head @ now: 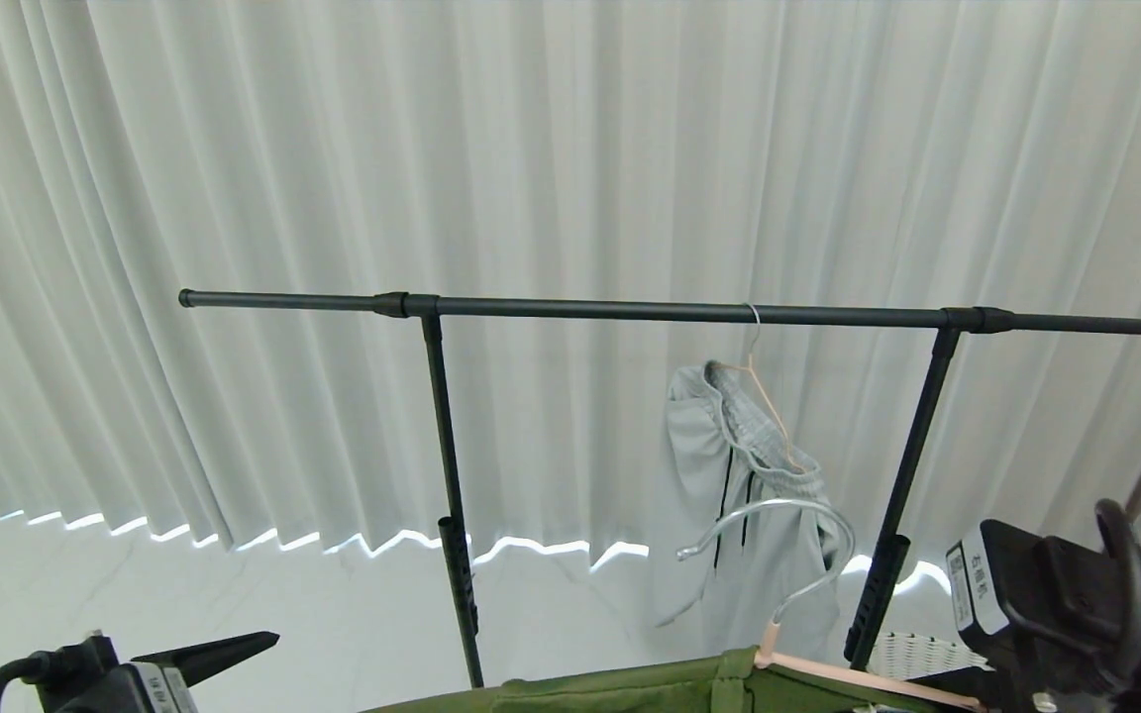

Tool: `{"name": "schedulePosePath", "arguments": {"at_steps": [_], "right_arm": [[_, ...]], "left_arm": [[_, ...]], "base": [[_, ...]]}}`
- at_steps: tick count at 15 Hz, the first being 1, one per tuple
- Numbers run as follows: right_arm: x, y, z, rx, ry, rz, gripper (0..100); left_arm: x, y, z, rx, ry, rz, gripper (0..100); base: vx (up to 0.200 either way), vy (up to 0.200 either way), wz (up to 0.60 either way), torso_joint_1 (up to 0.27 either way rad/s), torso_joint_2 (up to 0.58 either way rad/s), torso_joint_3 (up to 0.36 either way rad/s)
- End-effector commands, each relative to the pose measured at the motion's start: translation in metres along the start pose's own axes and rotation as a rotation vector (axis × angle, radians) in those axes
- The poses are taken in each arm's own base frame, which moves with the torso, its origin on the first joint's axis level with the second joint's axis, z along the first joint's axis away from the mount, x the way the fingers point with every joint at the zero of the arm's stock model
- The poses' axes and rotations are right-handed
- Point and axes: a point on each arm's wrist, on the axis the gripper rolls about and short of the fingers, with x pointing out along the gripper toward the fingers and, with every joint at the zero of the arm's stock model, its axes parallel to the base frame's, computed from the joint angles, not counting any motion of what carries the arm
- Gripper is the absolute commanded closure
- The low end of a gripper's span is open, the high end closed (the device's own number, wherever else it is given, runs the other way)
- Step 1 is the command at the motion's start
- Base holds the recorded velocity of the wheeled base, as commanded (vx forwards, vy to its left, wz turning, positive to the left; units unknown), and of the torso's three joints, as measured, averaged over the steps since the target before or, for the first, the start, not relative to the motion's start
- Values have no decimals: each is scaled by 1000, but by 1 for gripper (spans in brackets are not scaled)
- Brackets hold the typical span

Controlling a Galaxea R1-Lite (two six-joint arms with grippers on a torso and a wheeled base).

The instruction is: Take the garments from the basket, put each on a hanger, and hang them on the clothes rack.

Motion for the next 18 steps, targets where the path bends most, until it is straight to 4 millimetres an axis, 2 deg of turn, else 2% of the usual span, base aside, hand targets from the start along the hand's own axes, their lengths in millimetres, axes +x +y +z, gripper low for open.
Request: {"name": "schedulePosePath", "arguments": {"at_steps": [1, 3, 4, 8, 13, 18], "right_arm": [[-1, 1, 0, -4, -6, 2, 100], [-1, 1, 1, -5, -9, 2, 100], [-1, 1, 1, -5, -9, 2, 100], [-3, -1, -3, 6, -1, -14, 100], [-16, -12, -13, 60, 15, -133, 100], [-18, -16, -14, 79, 14, -155, 100]], "left_arm": [[7, 0, -1, -3, 47, -2, 0], [8, 0, -1, -3, 51, -5, 0], [8, 0, -1, -2, 53, -6, 100], [9, 5, -8, -36, 93, 48, 100], [8, 25, -21, -154, 188, 231, 100], [8, 24, -19, -92, 175, 210, 100]], "base": [[0, 0, 0, 0, 0, 0], [0, 0, 0, 0, 0, 0], [0, 0, 0, 0, 0, 0], [0, 0, 0, 0, 0, 0], [0, 0, 0, 0, 0, 0], [0, 0, 0, 0, 0, 0]]}}
